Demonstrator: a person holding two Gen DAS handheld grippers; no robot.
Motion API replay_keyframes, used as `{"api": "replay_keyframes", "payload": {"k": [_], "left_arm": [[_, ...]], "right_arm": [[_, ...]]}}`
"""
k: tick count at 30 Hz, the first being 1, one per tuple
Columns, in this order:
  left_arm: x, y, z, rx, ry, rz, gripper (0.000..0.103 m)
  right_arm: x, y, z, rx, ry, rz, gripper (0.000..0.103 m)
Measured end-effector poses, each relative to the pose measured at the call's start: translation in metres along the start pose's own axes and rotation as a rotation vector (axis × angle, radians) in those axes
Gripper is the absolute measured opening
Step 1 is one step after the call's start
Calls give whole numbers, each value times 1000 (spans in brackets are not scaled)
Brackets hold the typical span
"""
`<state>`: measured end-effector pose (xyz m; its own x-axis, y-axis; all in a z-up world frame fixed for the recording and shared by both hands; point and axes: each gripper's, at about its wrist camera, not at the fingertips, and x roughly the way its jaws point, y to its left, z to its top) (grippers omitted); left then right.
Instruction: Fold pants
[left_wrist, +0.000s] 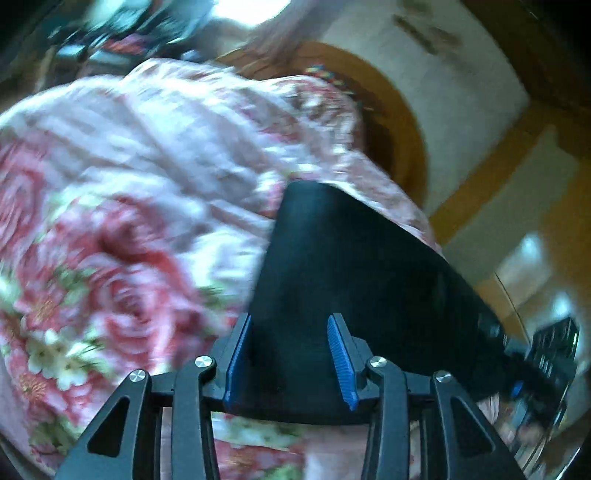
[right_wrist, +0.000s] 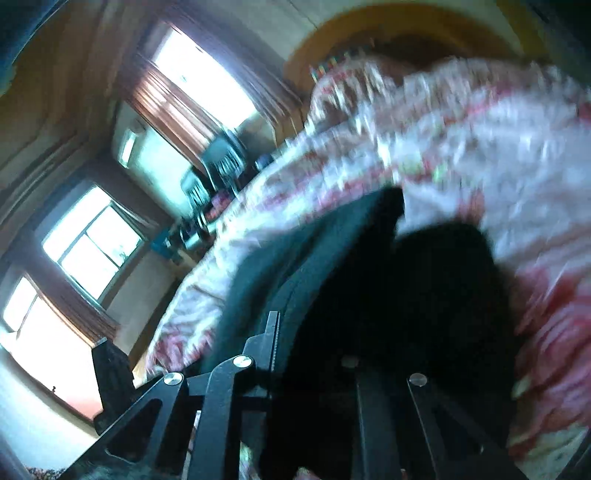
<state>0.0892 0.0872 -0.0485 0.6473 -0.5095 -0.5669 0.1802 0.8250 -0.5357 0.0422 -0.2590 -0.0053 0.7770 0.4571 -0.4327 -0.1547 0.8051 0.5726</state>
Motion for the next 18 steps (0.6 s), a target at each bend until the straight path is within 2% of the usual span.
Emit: {"api": "replay_keyframes", "payload": {"k": [3, 6, 10, 13, 15, 18], "left_arm": [[5, -31, -12, 147, 16, 14, 42], [15, -50, -25, 242, 46, 52, 43], [15, -56, -36, 307, 49, 70, 48], [16, -59, -35, 312, 46, 78, 48], [15, -60, -34, 296, 48, 71, 48], [18, -66, -38, 323, 54, 73, 50]], "right_arm": [[-5, -19, 1, 31, 21, -37, 15], [9, -63, -18, 143, 112, -106, 15], [11, -95, -29, 312, 107, -22, 15], [8, -86, -24, 289, 99, -25, 15], [0, -80, -19, 286, 58, -4, 15], [-1, -72, -13, 206, 56, -73, 15]]}}
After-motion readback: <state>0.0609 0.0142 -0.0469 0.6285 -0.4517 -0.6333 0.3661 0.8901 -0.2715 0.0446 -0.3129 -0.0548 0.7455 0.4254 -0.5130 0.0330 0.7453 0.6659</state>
